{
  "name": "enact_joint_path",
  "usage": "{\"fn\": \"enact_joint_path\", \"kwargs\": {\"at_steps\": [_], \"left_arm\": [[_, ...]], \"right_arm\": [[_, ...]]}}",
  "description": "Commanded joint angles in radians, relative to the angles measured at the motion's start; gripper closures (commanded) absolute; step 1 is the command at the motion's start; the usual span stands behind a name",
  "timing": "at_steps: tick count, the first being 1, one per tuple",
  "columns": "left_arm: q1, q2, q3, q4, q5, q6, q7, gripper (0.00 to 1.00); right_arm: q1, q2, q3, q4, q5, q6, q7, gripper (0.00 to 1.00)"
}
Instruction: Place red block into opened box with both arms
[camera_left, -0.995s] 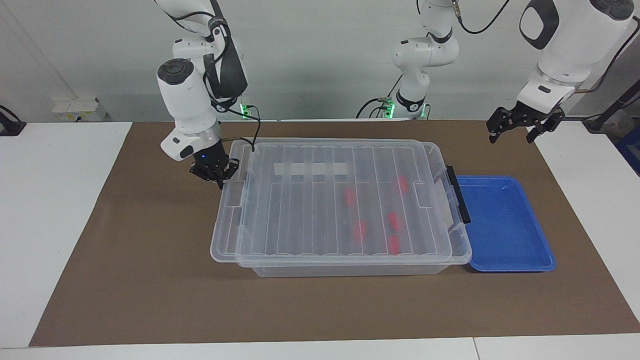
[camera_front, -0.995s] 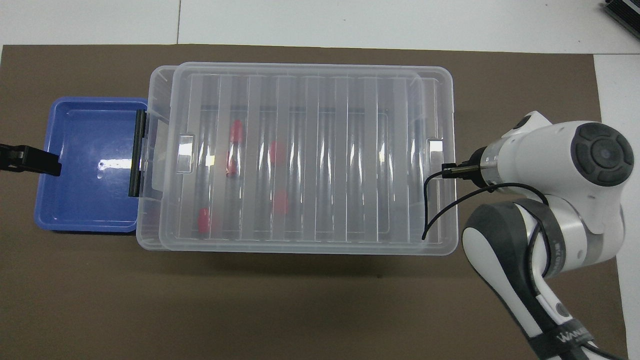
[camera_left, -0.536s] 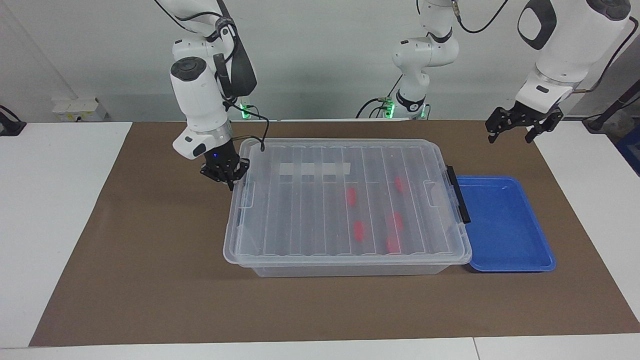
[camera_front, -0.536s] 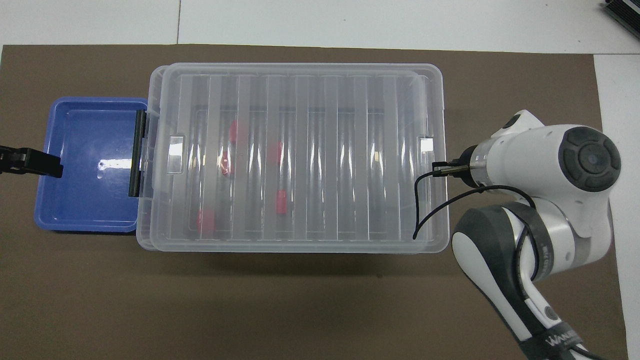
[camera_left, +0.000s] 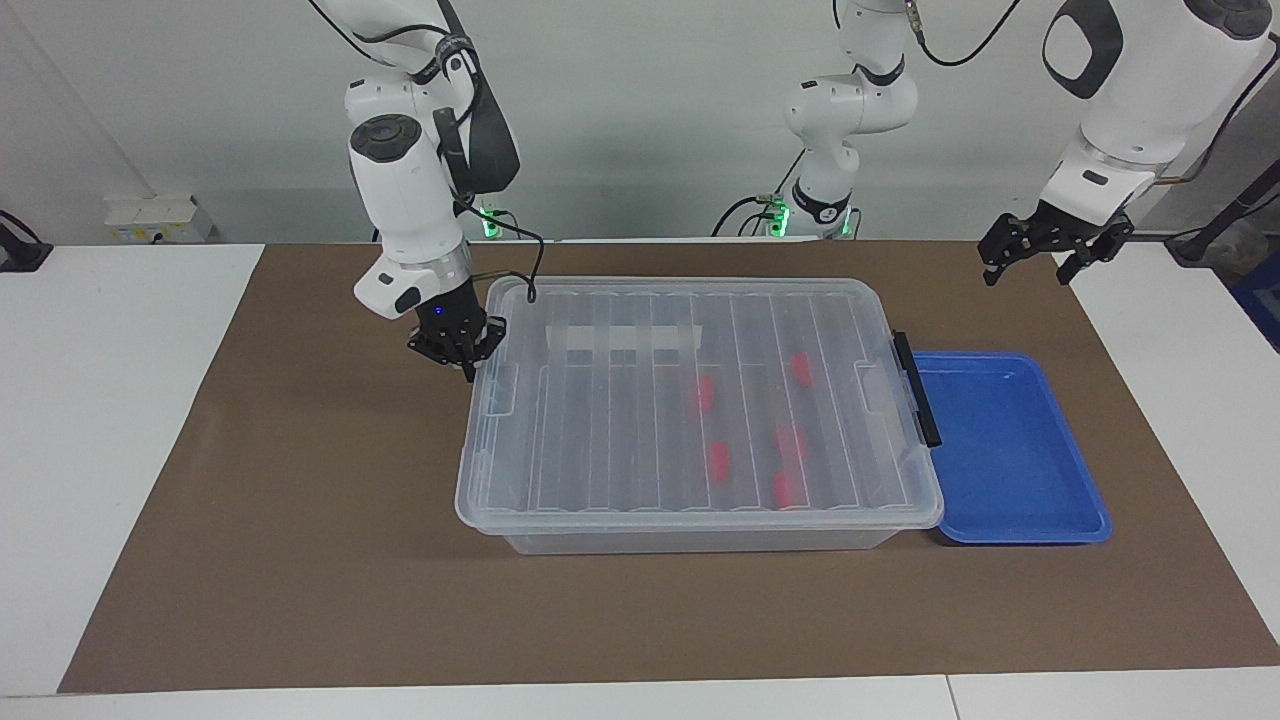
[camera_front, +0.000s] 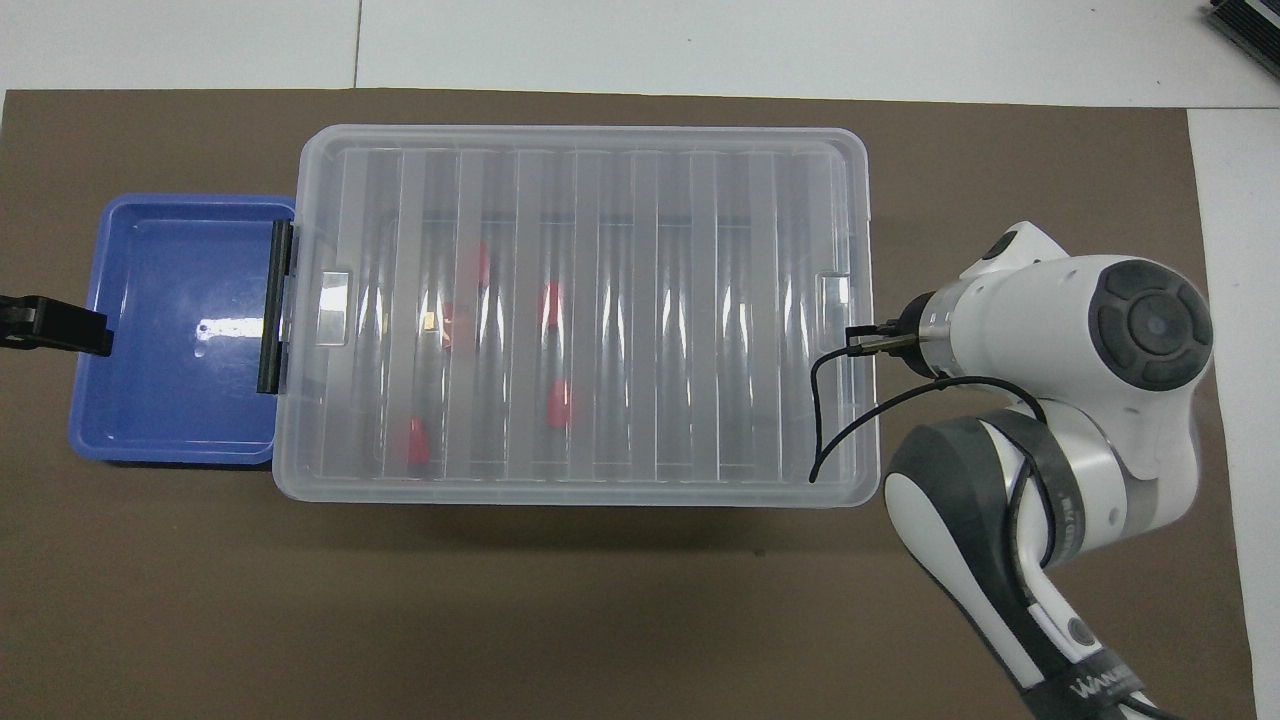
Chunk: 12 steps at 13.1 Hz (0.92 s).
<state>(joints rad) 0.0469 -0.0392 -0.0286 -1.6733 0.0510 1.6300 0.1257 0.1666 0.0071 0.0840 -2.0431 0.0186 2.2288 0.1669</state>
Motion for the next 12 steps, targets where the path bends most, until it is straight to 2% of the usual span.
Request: {"fn": "enact_joint_path", "kwargs": {"at_steps": [1, 4, 5, 6, 7, 10, 12], "left_arm": [[0.005, -0.031, 0.001, -0.039, -0.01, 0.024, 0.006, 0.0], [0.005, -0.031, -0.001, -0.039, -0.01, 0.024, 0.006, 0.0], [0.005, -0.031, -0.001, -0.039, -0.01, 0.024, 0.008, 0.0], [0.005, -0.031, 0.001, -0.039, -0.01, 0.024, 0.006, 0.0], [0.005, -0.031, 0.001, -0.039, -0.01, 0.024, 0.006, 0.0], [0.005, -0.031, -0.001, -0.039, -0.01, 0.024, 0.006, 0.0], [0.005, -0.031, 0.001, -0.039, -0.01, 0.024, 0.006, 0.0]], "right_arm": [[-0.001, 0.016, 0.002, 0.017, 0.023, 0.02, 0.006, 1.0], [-0.054, -0.009, -0.001, 0.047, 0.023, -0.03, 0.02, 1.0], [-0.082, -0.016, -0.001, 0.066, 0.023, -0.076, 0.02, 0.69], [-0.105, -0.03, -0.003, 0.069, 0.023, -0.116, 0.023, 0.04], [-0.122, -0.045, -0.004, 0.069, 0.021, -0.139, 0.025, 0.0], [-0.193, -0.093, -0.007, 0.07, 0.006, -0.241, 0.037, 0.0], [-0.228, -0.095, -0.015, 0.128, 0.001, -0.297, 0.036, 0.0]]}}
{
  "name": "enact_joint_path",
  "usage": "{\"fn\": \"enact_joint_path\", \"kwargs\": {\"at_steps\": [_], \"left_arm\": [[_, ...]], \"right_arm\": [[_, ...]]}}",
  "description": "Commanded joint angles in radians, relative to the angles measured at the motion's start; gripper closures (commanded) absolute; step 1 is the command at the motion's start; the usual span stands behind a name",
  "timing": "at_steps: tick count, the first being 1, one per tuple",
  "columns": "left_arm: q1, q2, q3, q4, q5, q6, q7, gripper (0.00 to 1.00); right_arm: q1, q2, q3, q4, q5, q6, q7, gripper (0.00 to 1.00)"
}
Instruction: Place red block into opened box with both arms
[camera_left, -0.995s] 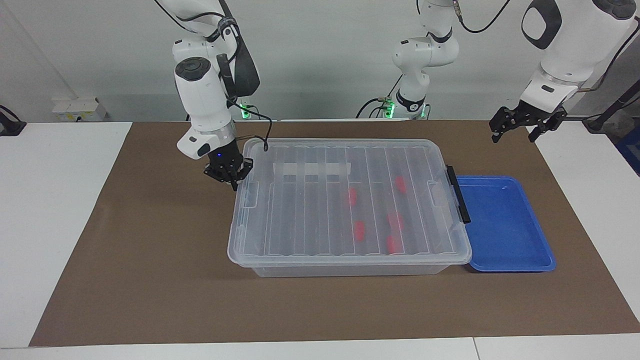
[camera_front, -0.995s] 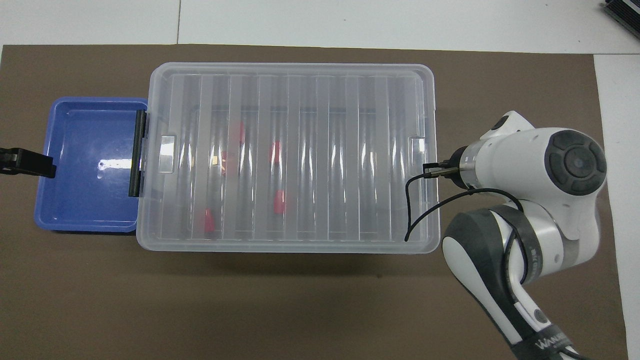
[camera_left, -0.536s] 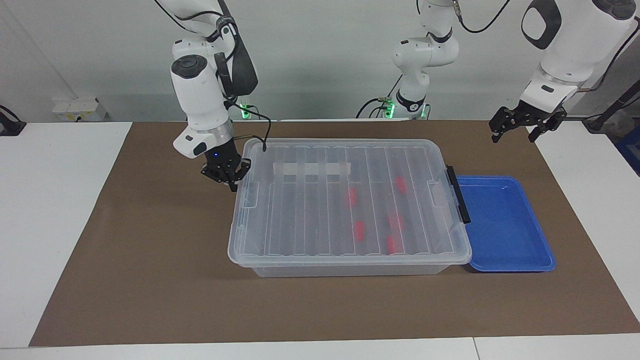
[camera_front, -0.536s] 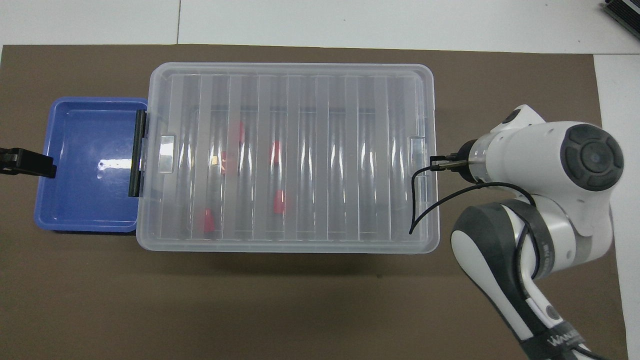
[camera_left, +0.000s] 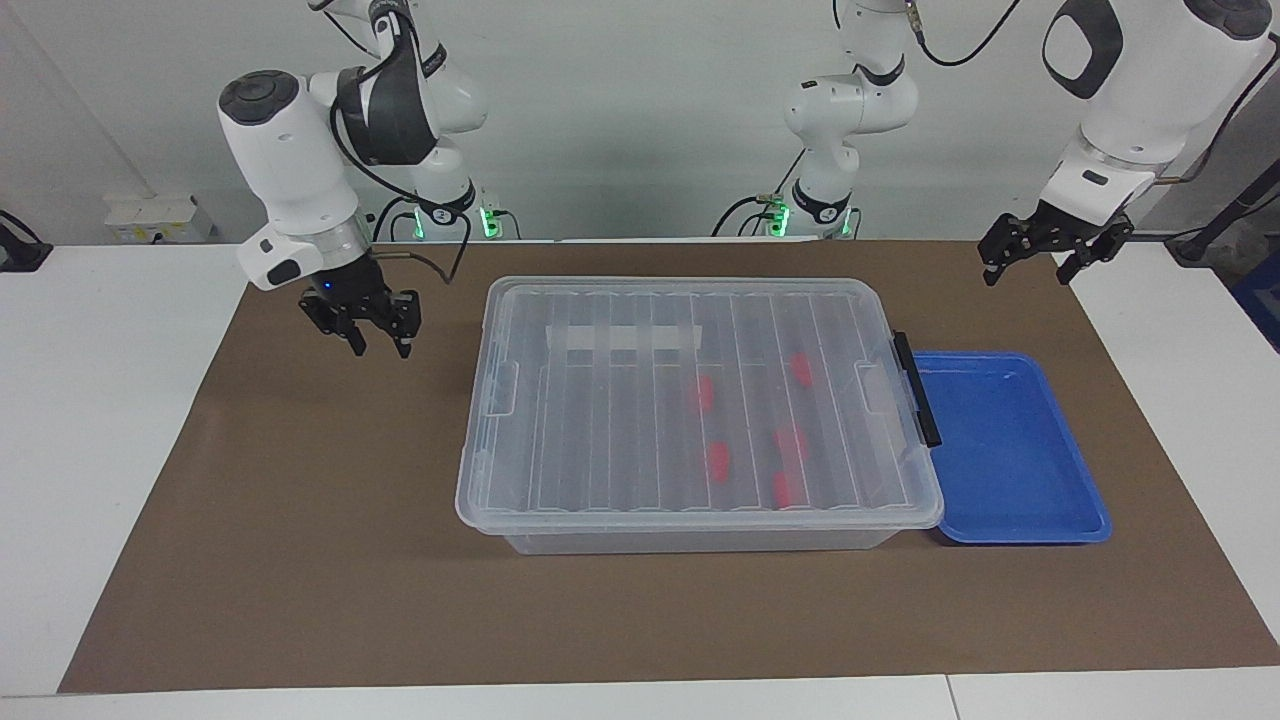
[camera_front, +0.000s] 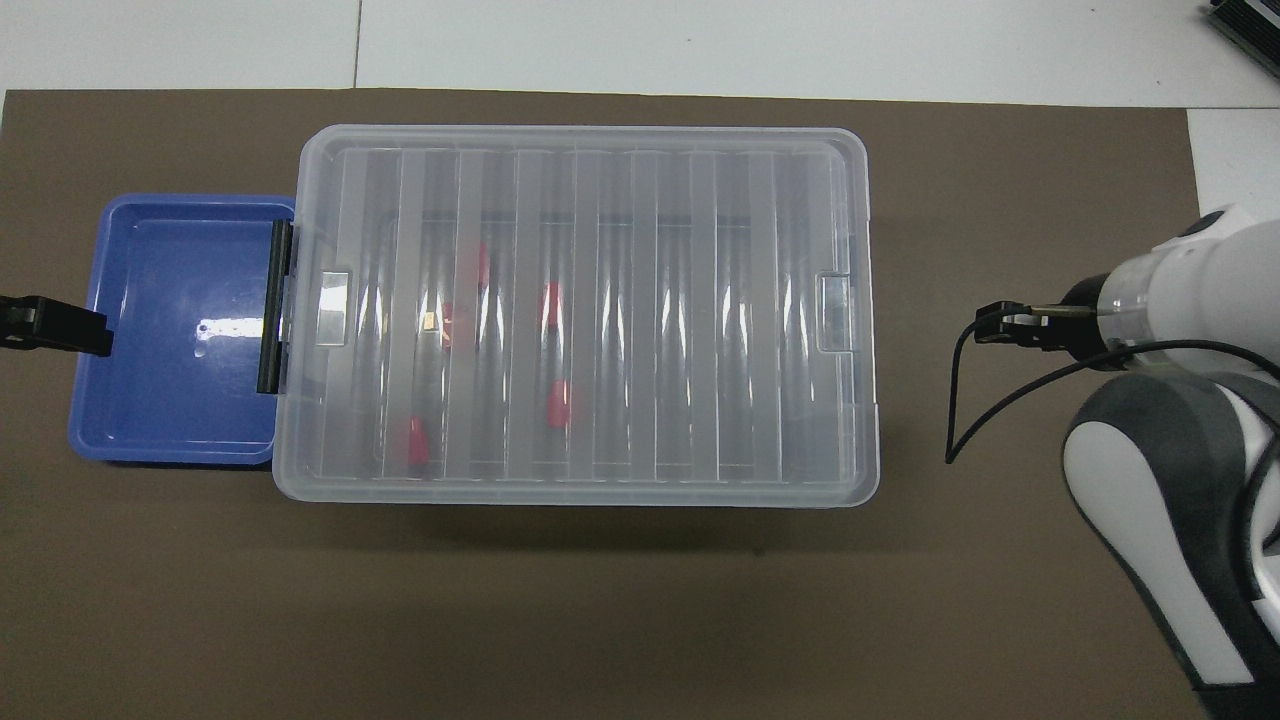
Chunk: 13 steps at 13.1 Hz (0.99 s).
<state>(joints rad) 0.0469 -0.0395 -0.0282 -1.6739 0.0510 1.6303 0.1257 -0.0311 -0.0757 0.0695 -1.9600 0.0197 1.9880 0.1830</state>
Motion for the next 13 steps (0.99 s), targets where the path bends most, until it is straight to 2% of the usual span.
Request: {"fn": "enact_joint_path", "kwargs": {"at_steps": [1, 3, 6, 7, 13], "left_arm": [[0.005, -0.031, 0.001, -0.038, -0.01, 0.023, 0.006, 0.0], [0.005, -0.031, 0.001, -0.038, -0.01, 0.023, 0.008, 0.0], [0.005, -0.031, 0.001, -0.038, -0.01, 0.023, 0.006, 0.0], [0.005, -0.031, 0.001, -0.038, -0.01, 0.023, 0.006, 0.0], [0.005, -0.031, 0.001, -0.038, -0.01, 0.023, 0.006, 0.0]], "right_arm": [[-0.052, -0.003, 0.0, 0.093, -0.004, -0.108, 0.019, 0.0], [-0.076, 0.033, 0.001, 0.201, -0.009, -0.199, 0.019, 0.0], [-0.063, 0.102, 0.009, 0.395, -0.044, -0.352, 0.018, 0.0], [-0.058, 0.114, 0.009, 0.429, -0.061, -0.383, 0.016, 0.0], [-0.056, 0.042, 0.015, 0.339, -0.06, -0.428, 0.01, 0.0]]}}
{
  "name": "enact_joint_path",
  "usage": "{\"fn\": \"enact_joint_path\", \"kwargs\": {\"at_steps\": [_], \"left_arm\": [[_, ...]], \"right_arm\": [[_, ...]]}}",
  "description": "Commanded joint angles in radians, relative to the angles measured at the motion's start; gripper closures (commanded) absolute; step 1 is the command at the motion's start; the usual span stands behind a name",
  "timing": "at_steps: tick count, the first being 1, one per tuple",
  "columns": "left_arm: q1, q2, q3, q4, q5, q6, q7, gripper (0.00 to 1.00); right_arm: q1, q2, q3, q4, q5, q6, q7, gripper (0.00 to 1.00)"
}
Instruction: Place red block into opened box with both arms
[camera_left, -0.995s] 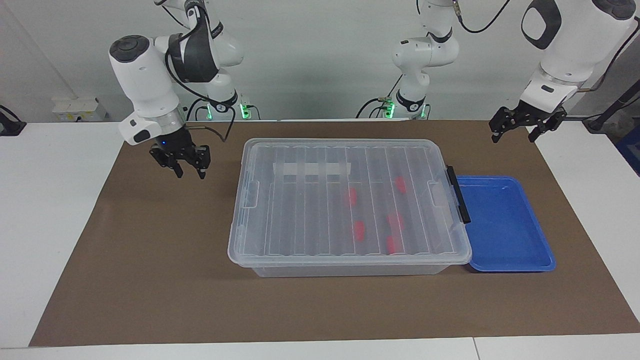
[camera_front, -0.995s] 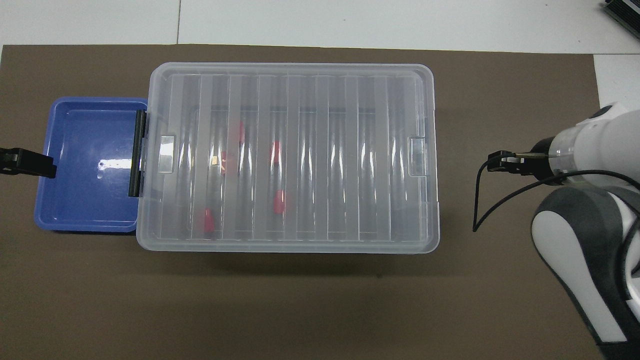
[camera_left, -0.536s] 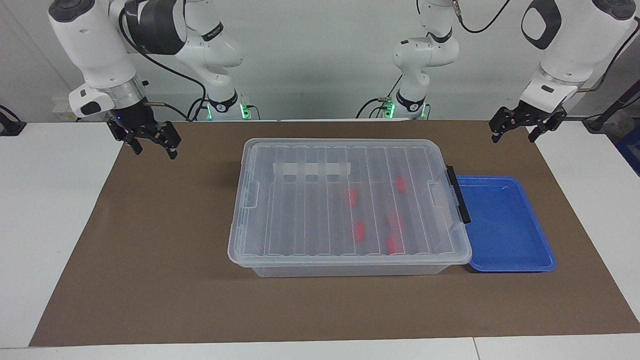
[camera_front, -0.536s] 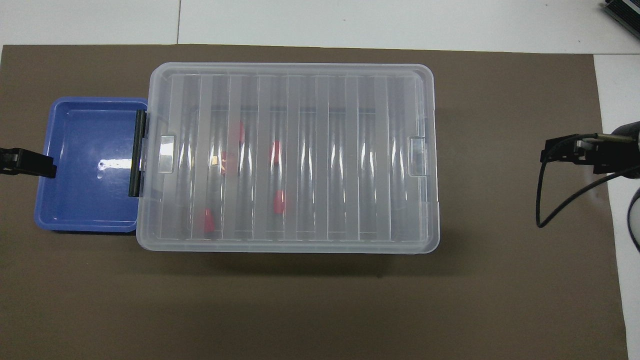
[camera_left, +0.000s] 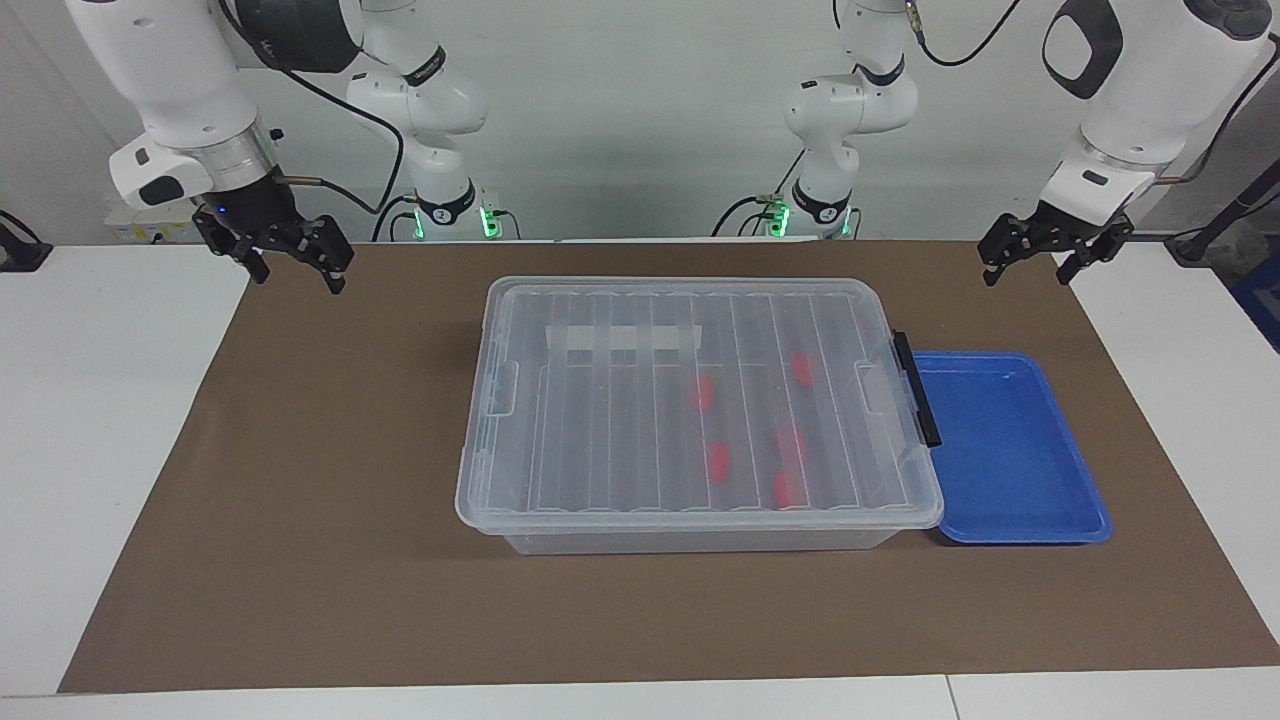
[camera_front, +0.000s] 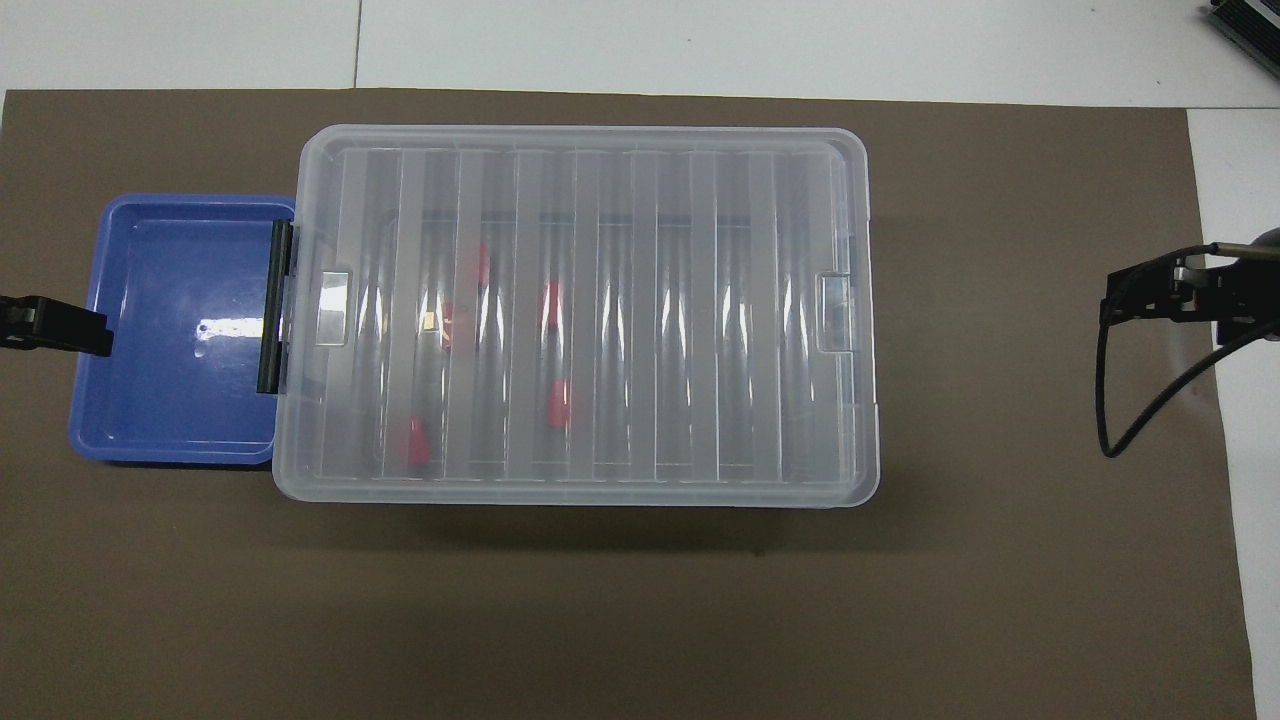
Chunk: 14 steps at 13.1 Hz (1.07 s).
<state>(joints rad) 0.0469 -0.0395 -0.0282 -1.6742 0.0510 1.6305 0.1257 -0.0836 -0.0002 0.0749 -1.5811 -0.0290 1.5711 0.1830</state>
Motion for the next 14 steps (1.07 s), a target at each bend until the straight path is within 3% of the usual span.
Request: {"fn": "enact_joint_path", "kwargs": {"at_steps": [1, 14], "left_arm": [[0.005, -0.031, 0.001, -0.038, -0.01, 0.023, 0.006, 0.0], [0.005, -0.031, -0.001, -0.038, -0.01, 0.023, 0.006, 0.0]], "right_arm": [[-0.005, -0.041, 0.009, -0.052, -0.005, -0.01, 0.007, 0.0], [-0.002, -0.047, 0.011, -0.069, 0.021, 0.01, 0.004, 0.0]]}}
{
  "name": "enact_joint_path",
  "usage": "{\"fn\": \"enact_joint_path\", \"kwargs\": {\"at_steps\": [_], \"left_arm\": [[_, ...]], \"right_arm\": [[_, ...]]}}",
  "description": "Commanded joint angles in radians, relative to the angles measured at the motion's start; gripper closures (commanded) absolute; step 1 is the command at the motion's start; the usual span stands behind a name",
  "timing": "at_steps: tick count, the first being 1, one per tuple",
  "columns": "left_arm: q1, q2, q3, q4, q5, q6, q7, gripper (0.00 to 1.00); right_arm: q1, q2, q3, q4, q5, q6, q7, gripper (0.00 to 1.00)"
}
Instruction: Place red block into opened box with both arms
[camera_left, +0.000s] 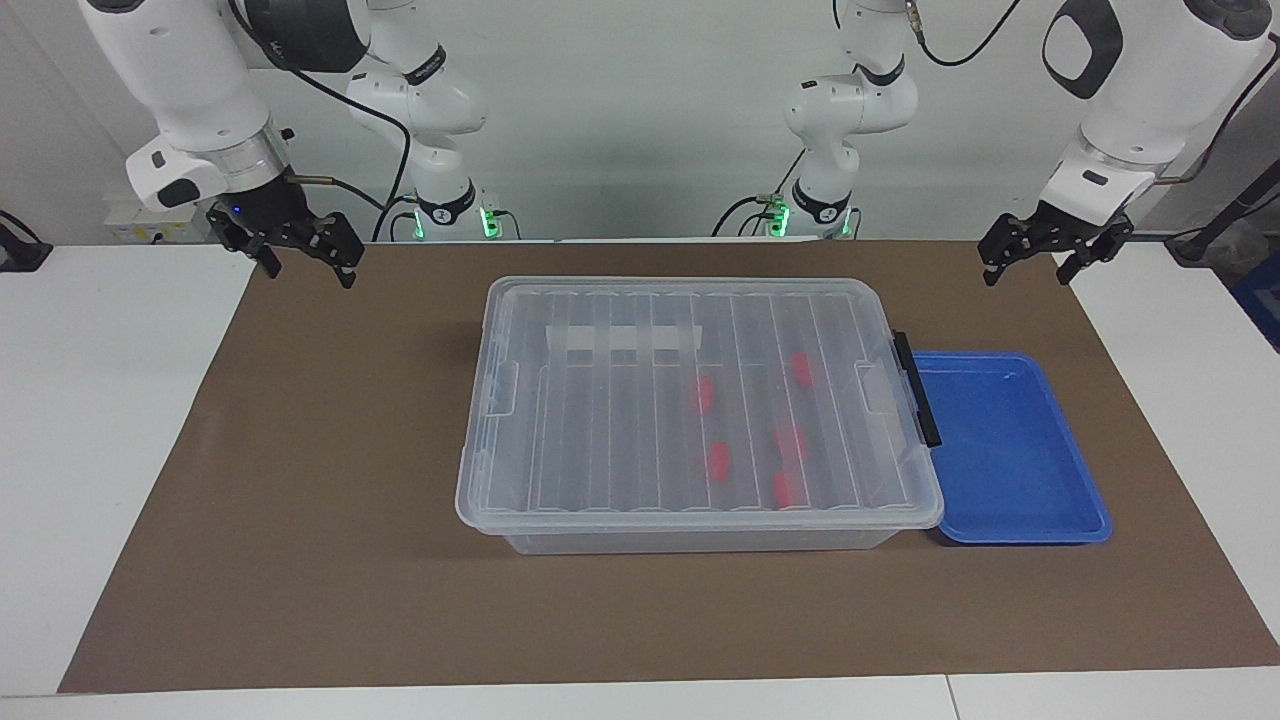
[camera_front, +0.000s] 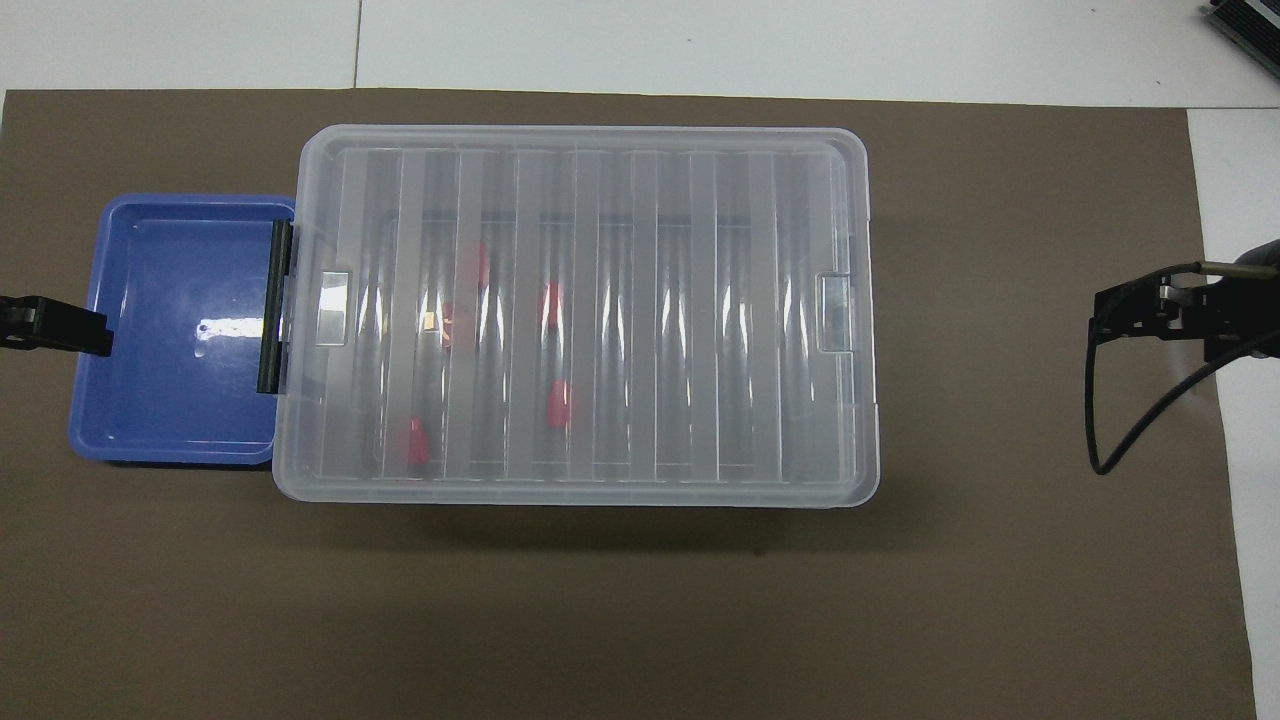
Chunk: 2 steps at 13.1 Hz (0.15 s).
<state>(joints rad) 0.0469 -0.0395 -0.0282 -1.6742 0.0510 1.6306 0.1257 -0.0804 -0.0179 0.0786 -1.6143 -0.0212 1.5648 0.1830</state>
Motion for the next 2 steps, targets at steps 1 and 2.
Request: {"fn": "enact_joint_path", "kwargs": {"at_steps": [1, 2], "left_arm": [[0.005, -0.031, -0.001, -0.038, -0.01, 0.023, 0.006, 0.0], [0.005, -0.031, 0.001, -0.038, -0.01, 0.023, 0.006, 0.0]], "right_arm": [[-0.006, -0.028, 0.007, -0.036, 0.014, 0.017, 0.004, 0.0], [-0.006, -0.028, 0.007, -0.036, 0.014, 0.017, 0.004, 0.0]]}}
